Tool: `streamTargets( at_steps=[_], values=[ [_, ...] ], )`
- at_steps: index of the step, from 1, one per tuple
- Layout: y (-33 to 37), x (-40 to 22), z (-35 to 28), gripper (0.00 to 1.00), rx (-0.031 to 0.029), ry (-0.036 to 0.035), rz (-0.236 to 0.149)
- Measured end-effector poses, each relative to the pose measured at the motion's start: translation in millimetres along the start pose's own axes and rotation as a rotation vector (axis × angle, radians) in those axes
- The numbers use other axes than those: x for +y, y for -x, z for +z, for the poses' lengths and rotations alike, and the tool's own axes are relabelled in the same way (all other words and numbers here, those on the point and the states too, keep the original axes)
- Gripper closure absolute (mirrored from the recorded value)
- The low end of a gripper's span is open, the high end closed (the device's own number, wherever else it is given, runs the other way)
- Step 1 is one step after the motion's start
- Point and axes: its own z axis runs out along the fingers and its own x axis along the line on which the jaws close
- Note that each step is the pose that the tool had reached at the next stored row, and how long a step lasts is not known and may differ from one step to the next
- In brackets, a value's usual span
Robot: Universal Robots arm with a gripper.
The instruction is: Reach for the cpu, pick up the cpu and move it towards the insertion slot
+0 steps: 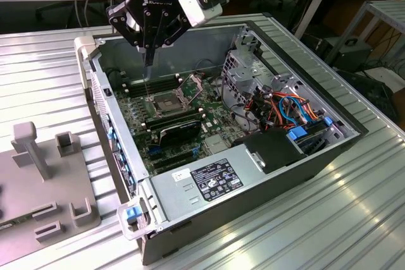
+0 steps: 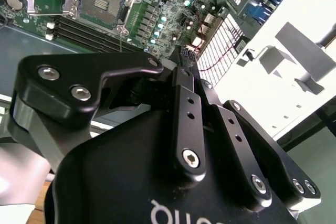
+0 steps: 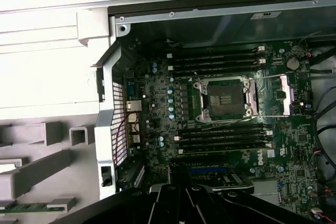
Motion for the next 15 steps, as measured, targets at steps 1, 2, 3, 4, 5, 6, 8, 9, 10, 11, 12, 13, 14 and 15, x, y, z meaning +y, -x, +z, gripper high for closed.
streamTargets(
  at_steps=[1,2,3,4,5,6,8,9,10,11,12,13,14,15],
  values=[
    [-0.2,0.0,0.0,0.89,0.0002,-0.0001,0.000],
    [-0.3,0.0,0.0,0.89,0.0003,-0.0001,0.000],
    [-0.4,0.0,0.0,0.89,0.0004,-0.0001,0.000],
    [-0.6,-0.1,0.1,0.89,0.0006,-0.0001,0.000],
    [-0.7,-0.1,0.1,0.89,0.0007,-0.0001,0.000],
    [-0.9,-0.1,0.1,0.89,0.0009,-0.0001,0.000],
    [-1.3,-0.1,0.1,0.89,0.0012,-0.0001,0.000],
    [-1.5,-0.1,0.2,0.89,0.0014,-0.0002,0.000],
    [-1.7,-0.2,0.2,0.89,0.0015,-0.0002,0.000],
    [-3.6,-0.3,0.5,0.89,0.0038,-0.0003,0.000],
    [-5.4,-0.5,0.9,0.89,0.0079,-0.0007,0.000],
    [-5.5,-0.5,0.9,0.89,0.0081,-0.0007,0.000],
    [-5.6,-0.5,0.9,0.89,0.0083,-0.0007,0.000],
    [-5.9,-0.5,1.0,0.89,0.0087,-0.0007,0.000]
  ],
)
